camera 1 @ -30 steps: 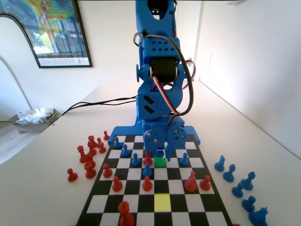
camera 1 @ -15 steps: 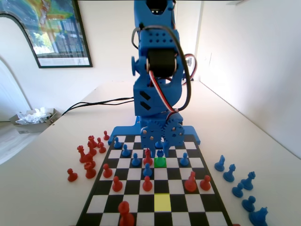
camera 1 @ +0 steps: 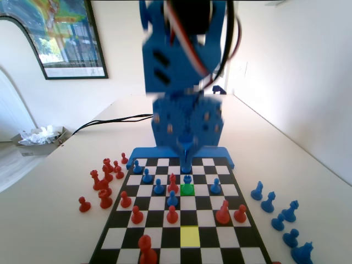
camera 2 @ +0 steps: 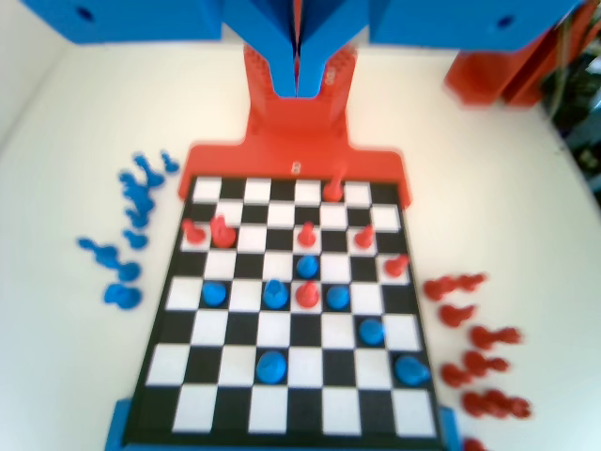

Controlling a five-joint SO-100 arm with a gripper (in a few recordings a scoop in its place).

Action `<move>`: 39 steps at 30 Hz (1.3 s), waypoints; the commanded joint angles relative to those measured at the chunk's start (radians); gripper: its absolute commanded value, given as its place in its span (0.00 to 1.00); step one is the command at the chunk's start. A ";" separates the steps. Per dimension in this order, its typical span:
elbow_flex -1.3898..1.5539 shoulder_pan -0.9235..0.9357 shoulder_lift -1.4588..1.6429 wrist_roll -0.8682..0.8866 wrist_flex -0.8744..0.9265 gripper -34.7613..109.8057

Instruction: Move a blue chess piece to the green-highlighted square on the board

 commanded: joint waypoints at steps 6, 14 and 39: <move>0.041 0.040 0.538 -0.083 0.155 0.25; 0.212 0.038 0.833 -0.132 0.285 0.25; 0.502 -0.014 1.161 -0.123 0.164 0.25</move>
